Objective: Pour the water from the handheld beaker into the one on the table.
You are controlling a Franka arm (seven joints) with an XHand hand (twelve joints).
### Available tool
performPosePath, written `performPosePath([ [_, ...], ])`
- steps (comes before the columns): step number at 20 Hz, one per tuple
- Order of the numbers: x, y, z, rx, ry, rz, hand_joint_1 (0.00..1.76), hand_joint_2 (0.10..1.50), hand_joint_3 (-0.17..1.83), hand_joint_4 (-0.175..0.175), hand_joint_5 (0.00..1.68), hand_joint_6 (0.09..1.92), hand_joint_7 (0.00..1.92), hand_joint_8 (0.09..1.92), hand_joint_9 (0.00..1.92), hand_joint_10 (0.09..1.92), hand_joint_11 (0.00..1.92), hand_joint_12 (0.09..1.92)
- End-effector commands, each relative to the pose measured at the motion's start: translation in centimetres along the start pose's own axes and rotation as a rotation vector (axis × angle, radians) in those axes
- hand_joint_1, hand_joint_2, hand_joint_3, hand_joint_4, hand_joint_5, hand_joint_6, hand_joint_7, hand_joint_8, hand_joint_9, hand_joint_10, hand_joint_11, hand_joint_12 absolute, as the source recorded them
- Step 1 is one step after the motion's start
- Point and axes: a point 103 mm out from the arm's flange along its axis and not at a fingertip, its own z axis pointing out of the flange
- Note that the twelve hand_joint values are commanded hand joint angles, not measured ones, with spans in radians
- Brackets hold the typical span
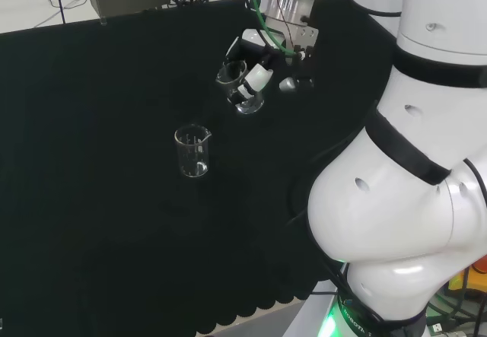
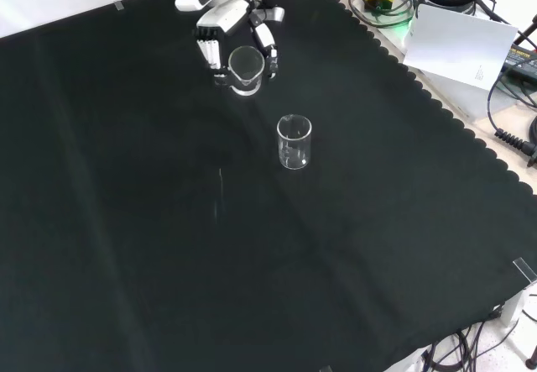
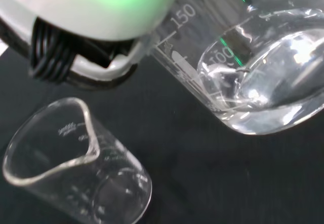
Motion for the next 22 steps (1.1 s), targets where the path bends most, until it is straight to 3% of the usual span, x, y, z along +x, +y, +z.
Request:
performPosePath([
  [1,1.4,-2.5,0.2,0.068,-0.038,0.027,1.33,0.56,0.71,-0.175,1.43,0.37,1.5,0.31,1.81,0.14,1.46,0.6],
  [9,3.8,-3.8,1.6,0.169,-0.107,0.055,1.33,0.56,0.71,-0.175,1.43,0.37,1.5,0.31,1.81,0.14,1.46,0.6],
  [22,4.7,-2.8,3.2,0.327,-0.197,0.077,1.33,0.56,0.72,-0.175,1.43,0.38,1.5,0.32,1.82,0.15,1.46,0.59],
])
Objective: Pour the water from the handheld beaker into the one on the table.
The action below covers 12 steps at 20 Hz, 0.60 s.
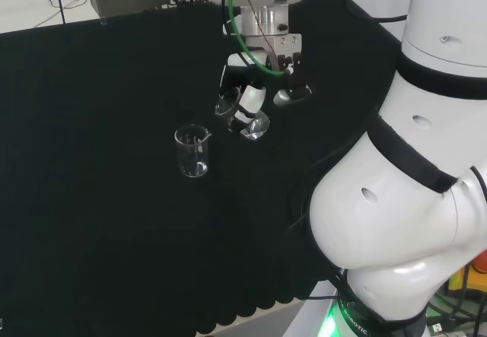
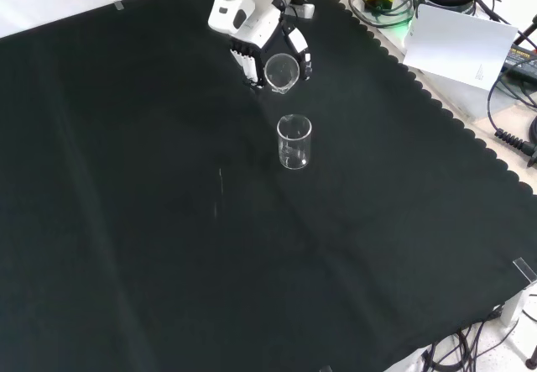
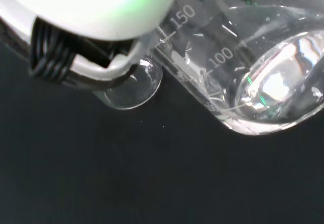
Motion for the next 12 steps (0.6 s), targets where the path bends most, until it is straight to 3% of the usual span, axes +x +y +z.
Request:
performPosePath([
  [1,0.6,0.6,0.2,0.074,-0.05,0.0,1.33,0.56,0.72,-0.175,1.43,0.38,1.5,0.32,1.82,0.15,1.46,0.59],
  [12,2.4,1.5,-0.6,0.156,-0.142,0.019,1.33,0.56,0.73,-0.175,1.42,0.39,1.49,0.33,1.82,0.15,1.46,0.58],
])
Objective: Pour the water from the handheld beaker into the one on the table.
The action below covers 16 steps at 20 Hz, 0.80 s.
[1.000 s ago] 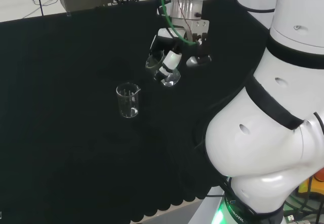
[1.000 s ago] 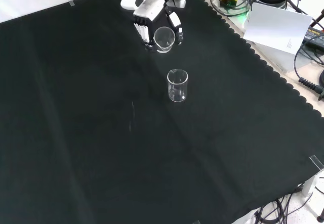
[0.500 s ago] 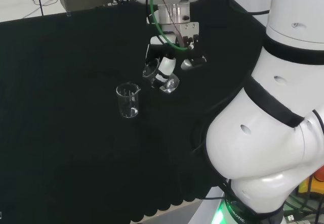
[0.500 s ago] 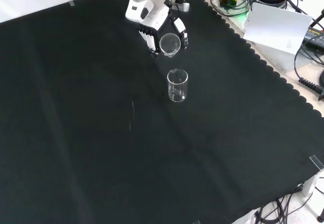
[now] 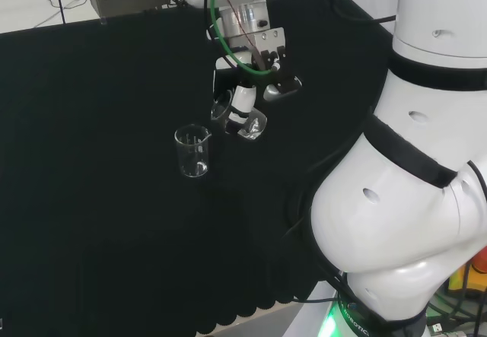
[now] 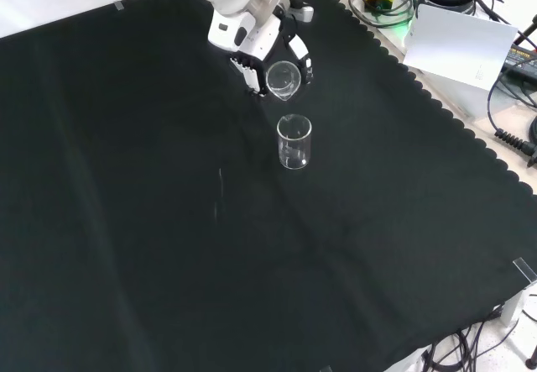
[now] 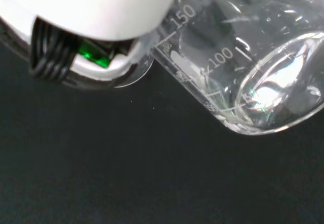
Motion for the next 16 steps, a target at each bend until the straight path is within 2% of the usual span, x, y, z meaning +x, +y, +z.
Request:
performPosePath([
  [1,1.4,0.4,-0.2,0.038,-0.05,-0.002,1.33,0.56,0.73,-0.175,1.42,0.39,1.49,0.33,1.82,0.15,1.46,0.58],
  [7,2.1,1.0,-0.4,0.071,-0.064,-0.003,1.33,0.55,0.73,-0.175,1.42,0.4,1.49,0.34,1.83,0.16,1.46,0.58],
  [16,2.4,1.4,-0.7,0.13,-0.136,0.024,1.33,0.55,0.75,-0.175,1.4,0.45,1.46,0.4,1.82,0.18,1.46,0.57],
])
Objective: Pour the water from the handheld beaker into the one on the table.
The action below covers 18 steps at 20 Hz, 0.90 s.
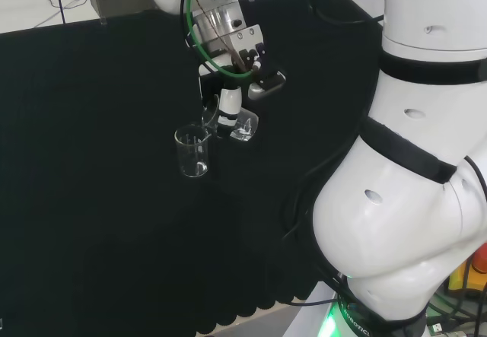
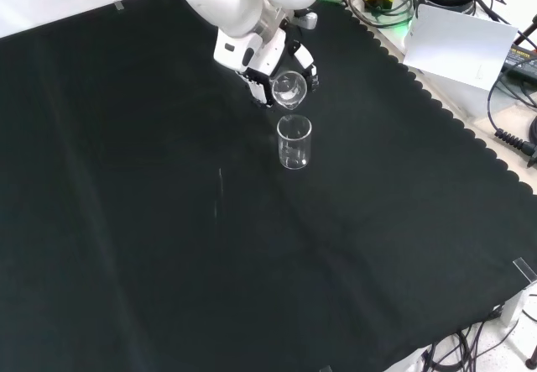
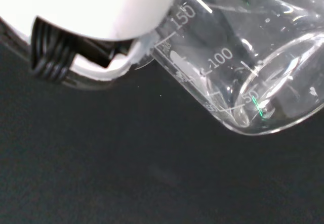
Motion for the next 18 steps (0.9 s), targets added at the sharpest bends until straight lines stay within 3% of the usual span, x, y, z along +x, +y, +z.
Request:
performPosePath([
  [1,0.2,0.2,-0.3,0.043,-0.046,0.019,1.33,0.55,0.75,-0.175,1.4,0.45,1.46,0.4,1.82,0.18,1.46,0.57],
  [18,1.3,0.7,-1.3,0.107,-0.096,0.056,1.33,0.54,0.79,-0.175,1.35,0.55,1.42,0.52,1.8,0.25,1.45,0.58],
])
